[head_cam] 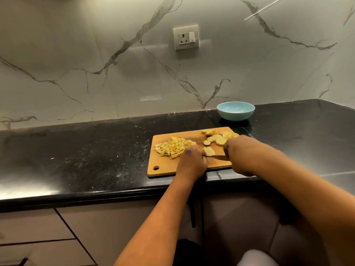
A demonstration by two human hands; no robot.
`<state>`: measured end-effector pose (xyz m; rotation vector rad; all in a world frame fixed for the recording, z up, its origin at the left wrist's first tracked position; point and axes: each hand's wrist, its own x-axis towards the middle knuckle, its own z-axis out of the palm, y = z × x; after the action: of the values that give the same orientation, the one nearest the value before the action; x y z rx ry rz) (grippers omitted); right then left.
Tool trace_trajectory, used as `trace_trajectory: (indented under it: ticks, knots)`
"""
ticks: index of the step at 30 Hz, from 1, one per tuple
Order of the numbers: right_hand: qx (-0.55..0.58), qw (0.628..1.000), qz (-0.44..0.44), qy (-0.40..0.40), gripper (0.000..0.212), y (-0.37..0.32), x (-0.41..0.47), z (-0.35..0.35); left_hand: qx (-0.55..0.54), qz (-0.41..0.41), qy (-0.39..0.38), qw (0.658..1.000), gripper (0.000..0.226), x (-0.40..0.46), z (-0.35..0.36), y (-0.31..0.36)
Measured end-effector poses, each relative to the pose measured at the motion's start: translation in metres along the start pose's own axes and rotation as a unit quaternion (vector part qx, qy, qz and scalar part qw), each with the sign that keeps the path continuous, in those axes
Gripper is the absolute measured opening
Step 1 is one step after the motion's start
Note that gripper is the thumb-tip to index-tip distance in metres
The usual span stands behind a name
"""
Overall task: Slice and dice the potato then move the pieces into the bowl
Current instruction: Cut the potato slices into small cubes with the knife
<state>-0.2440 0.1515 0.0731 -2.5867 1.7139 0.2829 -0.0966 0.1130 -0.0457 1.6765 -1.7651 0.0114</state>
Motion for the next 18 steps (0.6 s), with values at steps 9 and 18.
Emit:
trace_trajectory:
  ticks: [9,18]
  knots:
    - [0.092,0.995,0.003,0.032,0.048,0.007,0.009,0.003,-0.027,-0.012,0.027,0.999,0.021,-0.004,-0.003,0.000]
    - [0.062,0.996,-0.024,0.063,0.035,-0.007,0.015,0.028,0.009,-0.001,0.014,1.000,0.023,-0.002,0.001,0.001]
